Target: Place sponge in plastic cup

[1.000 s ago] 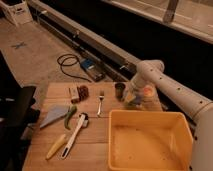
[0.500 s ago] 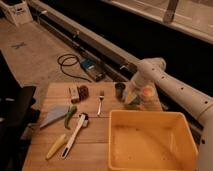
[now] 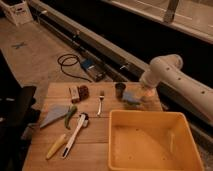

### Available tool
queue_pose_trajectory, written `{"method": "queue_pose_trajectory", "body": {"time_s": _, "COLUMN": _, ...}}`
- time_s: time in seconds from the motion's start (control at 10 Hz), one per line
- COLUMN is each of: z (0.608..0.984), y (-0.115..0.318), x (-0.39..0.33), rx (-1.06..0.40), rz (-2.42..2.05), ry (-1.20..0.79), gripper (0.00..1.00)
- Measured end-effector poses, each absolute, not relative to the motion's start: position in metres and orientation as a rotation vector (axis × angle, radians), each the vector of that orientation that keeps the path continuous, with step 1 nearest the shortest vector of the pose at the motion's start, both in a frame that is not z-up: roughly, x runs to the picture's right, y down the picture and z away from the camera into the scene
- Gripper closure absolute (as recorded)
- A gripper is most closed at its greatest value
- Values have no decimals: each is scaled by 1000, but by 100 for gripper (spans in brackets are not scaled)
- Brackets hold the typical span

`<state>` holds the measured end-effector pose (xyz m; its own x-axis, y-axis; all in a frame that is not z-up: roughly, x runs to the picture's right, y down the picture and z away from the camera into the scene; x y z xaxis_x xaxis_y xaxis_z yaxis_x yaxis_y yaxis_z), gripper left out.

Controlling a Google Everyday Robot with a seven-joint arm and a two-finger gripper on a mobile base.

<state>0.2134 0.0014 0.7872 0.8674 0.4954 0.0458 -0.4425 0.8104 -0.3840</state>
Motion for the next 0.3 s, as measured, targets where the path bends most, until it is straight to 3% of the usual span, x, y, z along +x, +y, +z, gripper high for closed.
{"method": "queue_pose_trajectory", "body": {"time_s": 0.3, "z": 773, "y": 0, "x": 223, "rx": -339, "rz": 543, "ry": -161, "gripper": 30}}
